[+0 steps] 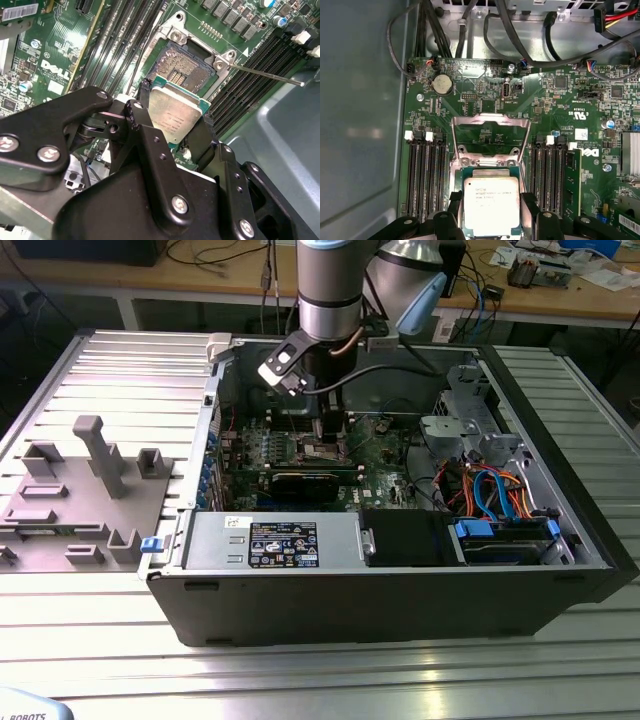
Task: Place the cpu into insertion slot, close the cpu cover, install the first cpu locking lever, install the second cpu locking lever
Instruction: 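Place the cpu into insertion slot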
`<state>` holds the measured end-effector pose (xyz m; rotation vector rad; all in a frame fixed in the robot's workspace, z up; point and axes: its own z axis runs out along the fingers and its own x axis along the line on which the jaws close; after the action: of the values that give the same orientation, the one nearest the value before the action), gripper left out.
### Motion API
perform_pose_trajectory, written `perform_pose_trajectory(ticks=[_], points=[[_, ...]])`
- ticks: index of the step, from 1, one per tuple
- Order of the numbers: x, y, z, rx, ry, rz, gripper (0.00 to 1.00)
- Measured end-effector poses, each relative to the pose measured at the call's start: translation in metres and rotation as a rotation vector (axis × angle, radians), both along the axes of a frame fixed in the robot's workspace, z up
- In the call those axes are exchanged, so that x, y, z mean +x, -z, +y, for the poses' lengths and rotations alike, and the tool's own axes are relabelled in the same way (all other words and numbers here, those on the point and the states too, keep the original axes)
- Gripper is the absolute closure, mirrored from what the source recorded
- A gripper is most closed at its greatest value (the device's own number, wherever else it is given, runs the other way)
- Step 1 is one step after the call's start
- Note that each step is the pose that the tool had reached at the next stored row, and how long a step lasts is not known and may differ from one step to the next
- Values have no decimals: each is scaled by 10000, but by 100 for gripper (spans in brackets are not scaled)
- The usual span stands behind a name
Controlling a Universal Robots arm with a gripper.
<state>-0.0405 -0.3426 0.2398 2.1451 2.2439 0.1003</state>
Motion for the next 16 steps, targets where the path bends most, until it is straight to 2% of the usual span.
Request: perform_pose_trajectory(ticks=[16], points=[[-26,29,0,0,0,-1,46]])
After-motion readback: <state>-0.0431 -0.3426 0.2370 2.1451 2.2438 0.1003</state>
